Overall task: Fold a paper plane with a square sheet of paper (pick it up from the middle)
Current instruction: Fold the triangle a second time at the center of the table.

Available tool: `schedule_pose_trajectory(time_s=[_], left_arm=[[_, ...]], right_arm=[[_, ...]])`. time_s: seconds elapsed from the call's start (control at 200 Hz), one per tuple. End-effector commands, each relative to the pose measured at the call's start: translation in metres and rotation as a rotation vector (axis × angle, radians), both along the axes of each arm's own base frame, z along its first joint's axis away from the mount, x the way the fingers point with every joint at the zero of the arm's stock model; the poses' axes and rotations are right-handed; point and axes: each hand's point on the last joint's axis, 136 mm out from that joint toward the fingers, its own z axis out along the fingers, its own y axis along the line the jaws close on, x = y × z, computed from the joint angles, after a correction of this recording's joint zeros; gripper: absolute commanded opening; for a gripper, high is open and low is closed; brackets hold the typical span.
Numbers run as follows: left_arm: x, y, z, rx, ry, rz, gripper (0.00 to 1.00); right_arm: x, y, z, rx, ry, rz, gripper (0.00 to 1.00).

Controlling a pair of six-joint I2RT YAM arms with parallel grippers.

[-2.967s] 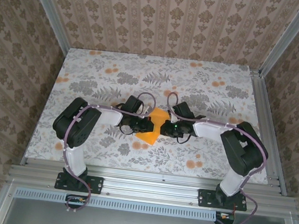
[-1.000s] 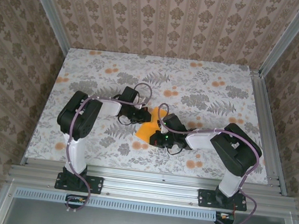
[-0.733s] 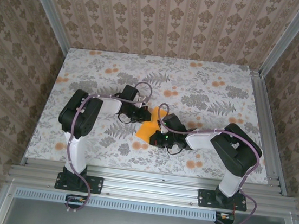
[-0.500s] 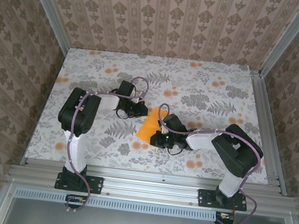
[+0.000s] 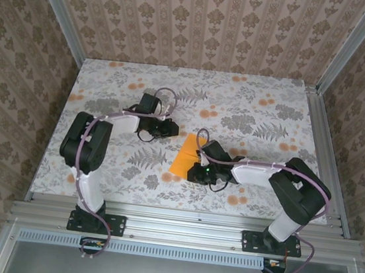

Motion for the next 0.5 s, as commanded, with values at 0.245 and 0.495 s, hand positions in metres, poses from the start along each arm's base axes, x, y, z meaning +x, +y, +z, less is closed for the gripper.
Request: schedule_pose_trajectory(time_s=[0.245, 0.495], left_arm=[[-0.064, 0.005, 0.028, 0.067, -0.050, -0.013, 0.46], [-0.101, -0.012, 0.007, 0.058, -0.024, -0.034, 0.47]], right_arm=[[0.030, -0.029, 0.042, -0.026, -0.112, -0.063, 0.28], [0.050, -0.041, 0.039, 0.004, -0.120, -0.096, 0.36]])
